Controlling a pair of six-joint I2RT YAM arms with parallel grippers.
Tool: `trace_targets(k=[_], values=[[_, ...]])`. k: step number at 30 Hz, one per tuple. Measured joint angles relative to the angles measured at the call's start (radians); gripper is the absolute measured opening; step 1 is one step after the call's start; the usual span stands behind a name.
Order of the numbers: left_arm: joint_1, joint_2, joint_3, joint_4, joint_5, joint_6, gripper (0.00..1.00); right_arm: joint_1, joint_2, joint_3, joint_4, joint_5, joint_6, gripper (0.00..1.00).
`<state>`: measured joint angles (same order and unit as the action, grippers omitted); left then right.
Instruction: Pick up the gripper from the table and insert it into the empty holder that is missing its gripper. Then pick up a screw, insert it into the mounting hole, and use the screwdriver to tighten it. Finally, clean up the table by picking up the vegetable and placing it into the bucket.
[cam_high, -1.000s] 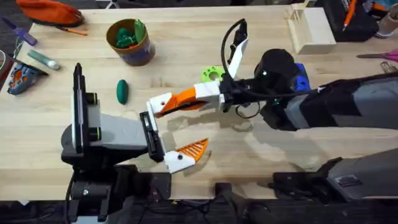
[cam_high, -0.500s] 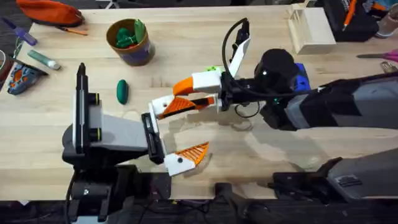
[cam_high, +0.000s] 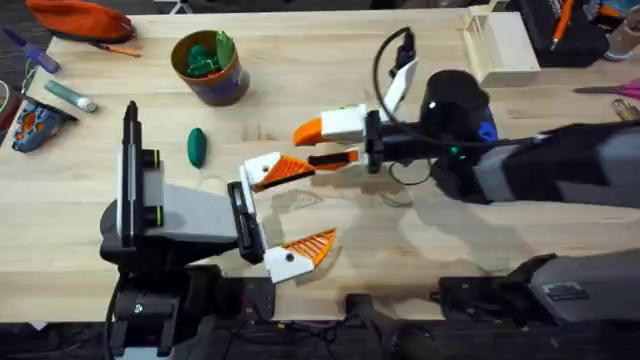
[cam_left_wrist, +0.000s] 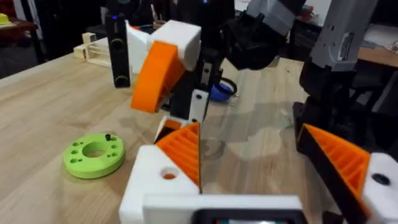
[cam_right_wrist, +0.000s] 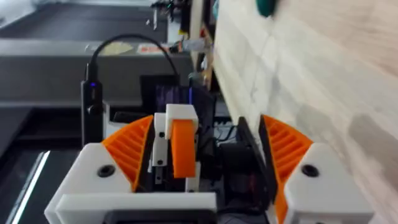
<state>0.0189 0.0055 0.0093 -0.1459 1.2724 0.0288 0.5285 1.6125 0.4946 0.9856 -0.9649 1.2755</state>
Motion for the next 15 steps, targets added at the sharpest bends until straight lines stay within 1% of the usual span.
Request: trace_targets(k=[5,8,12,15], values=[[0.0,0.0,0.0,0.0,0.0,0.0,0.985,-0.083,-0.129,0.0,-0.218,-0.001,-0.128,0.891],[0.0,0.0,0.0,0.0,0.0,0.0,0.985,-0.153,-0.211,0.001,-0.397,0.0,-0.219,0.892],[0.0,0.0,0.0,0.0,0.0,0.0,0.987,-0.254,-0.304,0.041,-0.753,0.0,-0.381,0.892],[0.0,0.0,0.0,0.0,0.001,0.0,0.987,-0.32,-0.342,0.142,-1.072,0.011,-0.541,0.891]])
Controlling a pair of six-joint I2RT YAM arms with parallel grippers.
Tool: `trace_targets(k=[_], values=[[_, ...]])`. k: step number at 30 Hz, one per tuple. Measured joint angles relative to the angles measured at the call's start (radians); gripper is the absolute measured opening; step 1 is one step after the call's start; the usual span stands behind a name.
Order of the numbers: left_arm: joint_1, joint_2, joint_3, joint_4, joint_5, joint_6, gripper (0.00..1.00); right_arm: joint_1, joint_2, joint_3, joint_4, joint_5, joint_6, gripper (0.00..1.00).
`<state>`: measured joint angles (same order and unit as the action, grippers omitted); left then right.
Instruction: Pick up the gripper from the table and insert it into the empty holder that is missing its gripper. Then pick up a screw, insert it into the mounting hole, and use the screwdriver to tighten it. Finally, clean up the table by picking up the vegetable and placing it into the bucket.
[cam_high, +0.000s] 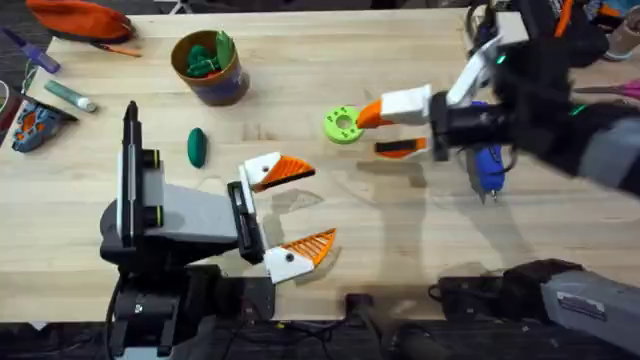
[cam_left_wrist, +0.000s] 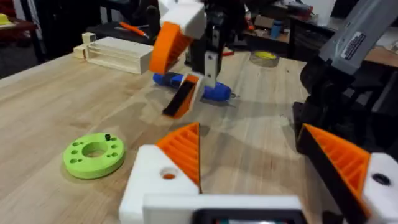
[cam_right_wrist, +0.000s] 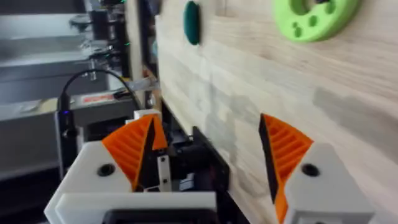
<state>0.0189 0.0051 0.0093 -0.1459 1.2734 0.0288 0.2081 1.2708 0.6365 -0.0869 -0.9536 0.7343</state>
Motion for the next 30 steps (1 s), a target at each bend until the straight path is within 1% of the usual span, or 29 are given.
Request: trace_targets(k=[3,7,12,15,18,23,26,30], values=[[0.0,0.0,0.0,0.0,0.002,0.0,0.986,-0.043,-0.009,0.153,-0.307,0.062,-0.172,0.892],[0.0,0.0,0.0,0.0,0.003,0.0,0.986,-0.052,-0.006,0.367,-0.589,0.211,-0.359,0.925],[0.0,0.0,0.0,0.0,0.003,0.0,0.986,-0.041,0.033,0.6,-0.825,0.412,-0.513,0.928],[0.0,0.0,0.0,0.0,0.003,0.0,0.986,-0.006,0.085,0.712,-0.951,0.555,-0.58,0.928],[0.0,0.0,0.0,0.0,0.003,0.0,0.986,0.044,0.152,0.8,-1.037,0.693,-0.625,0.928],[0.0,0.0,0.0,0.0,0.003,0.0,0.986,0.127,0.262,0.91,-1.108,0.882,-0.675,0.928],[0.0,0.0,0.0,0.0,0.003,0.0,0.985,0.183,0.328,0.97,-1.125,0.954,-0.701,0.928],[0.0,0.0,0.0,0.0,0.003,0.0,0.985,0.256,0.421,1.037,-1.126,1.021,-0.733,0.926]])
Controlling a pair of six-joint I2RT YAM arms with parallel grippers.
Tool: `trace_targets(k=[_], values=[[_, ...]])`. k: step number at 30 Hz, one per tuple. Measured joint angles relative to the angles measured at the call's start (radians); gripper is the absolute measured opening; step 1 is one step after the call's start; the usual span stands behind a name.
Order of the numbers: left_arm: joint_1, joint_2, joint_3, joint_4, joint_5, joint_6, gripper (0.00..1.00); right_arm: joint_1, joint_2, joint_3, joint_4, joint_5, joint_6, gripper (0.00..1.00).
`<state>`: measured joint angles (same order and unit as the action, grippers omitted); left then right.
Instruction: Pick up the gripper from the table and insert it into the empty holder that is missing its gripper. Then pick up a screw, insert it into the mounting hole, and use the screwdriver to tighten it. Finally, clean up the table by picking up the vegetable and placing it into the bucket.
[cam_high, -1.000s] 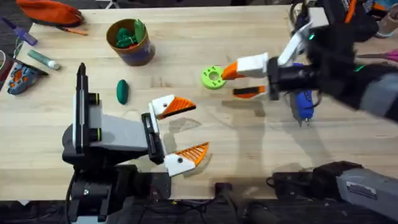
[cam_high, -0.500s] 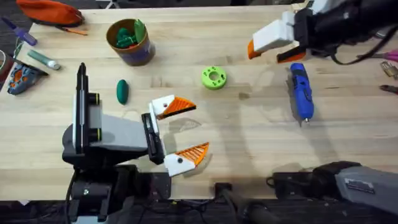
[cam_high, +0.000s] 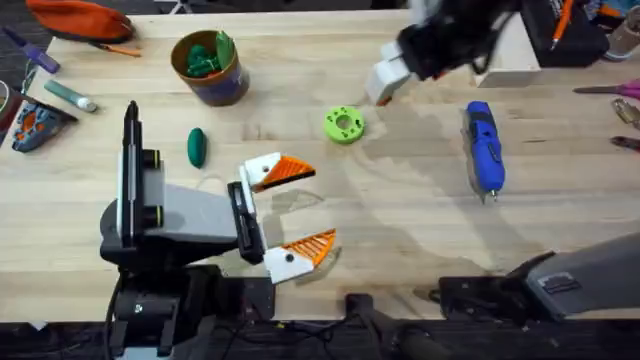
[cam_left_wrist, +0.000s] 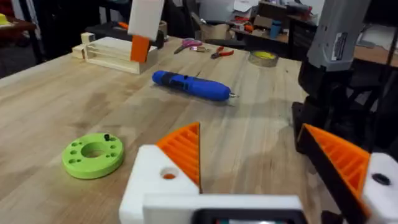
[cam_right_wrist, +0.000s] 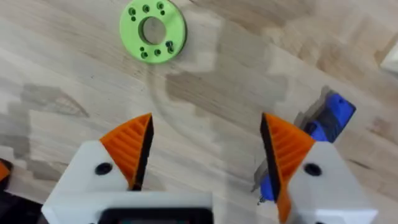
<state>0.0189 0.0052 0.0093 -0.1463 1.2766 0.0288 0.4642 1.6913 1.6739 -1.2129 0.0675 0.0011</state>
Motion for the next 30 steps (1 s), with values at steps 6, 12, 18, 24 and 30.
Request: trace_targets(k=[6,12,18,24,30], values=[[0.0,0.0,0.0,0.0,0.001,0.0,0.986,0.075,0.123,0.069,-0.002,0.045,-0.052,0.926],[0.0,0.0,0.0,0.0,0.003,0.0,0.987,0.1,0.203,0.083,0.033,0.087,-0.072,0.922],[0.0,0.0,0.0,0.0,0.003,0.0,0.986,0.11,0.255,0.083,0.08,0.092,-0.077,0.92],[0.0,0.0,0.0,0.0,0.003,0.0,0.985,0.11,0.292,0.084,0.092,0.059,-0.075,0.807],[0.0,0.0,0.0,0.0,0.003,0.0,0.986,0.11,0.357,0.084,0.124,0.047,-0.058,0.782]])
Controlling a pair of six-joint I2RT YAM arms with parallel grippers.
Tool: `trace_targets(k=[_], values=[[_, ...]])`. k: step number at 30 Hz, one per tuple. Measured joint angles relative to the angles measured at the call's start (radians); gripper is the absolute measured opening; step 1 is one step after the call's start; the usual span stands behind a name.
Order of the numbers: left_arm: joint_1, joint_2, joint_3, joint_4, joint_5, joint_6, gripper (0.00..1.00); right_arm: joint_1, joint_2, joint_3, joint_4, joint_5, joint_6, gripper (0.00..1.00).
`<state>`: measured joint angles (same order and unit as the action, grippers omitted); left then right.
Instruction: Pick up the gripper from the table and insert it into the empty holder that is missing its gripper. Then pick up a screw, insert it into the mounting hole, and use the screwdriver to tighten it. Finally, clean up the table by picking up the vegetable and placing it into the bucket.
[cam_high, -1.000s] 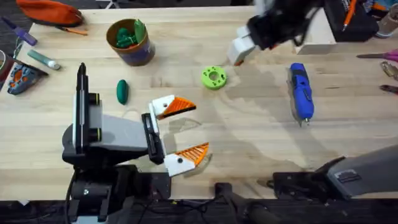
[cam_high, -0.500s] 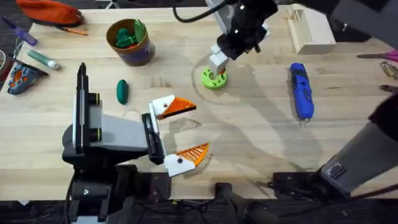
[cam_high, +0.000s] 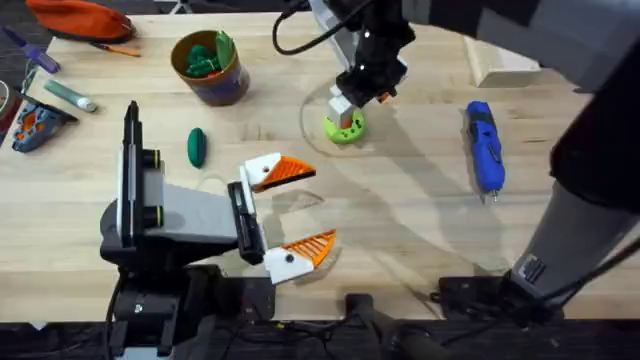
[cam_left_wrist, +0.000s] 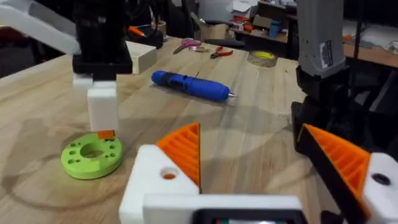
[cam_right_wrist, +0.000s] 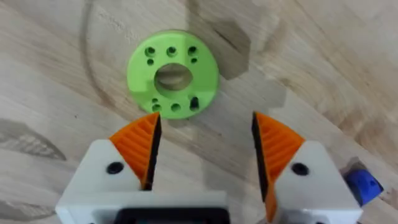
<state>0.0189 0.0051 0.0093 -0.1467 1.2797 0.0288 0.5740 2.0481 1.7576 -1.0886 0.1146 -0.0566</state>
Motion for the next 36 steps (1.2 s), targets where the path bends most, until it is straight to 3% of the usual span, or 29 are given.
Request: trace_targets(k=[17,32,36], values=[[0.0,0.0,0.0,0.0,0.0,0.0,0.986,0.002,0.035,-0.001,0.039,-0.064,0.035,0.749],[0.0,0.0,0.0,0.0,0.0,0.0,0.985,0.002,0.035,-0.071,0.098,-0.086,0.057,0.703],[0.0,0.0,0.0,0.0,0.0,0.0,0.985,0.002,0.035,-0.072,0.103,-0.086,0.057,0.646]])
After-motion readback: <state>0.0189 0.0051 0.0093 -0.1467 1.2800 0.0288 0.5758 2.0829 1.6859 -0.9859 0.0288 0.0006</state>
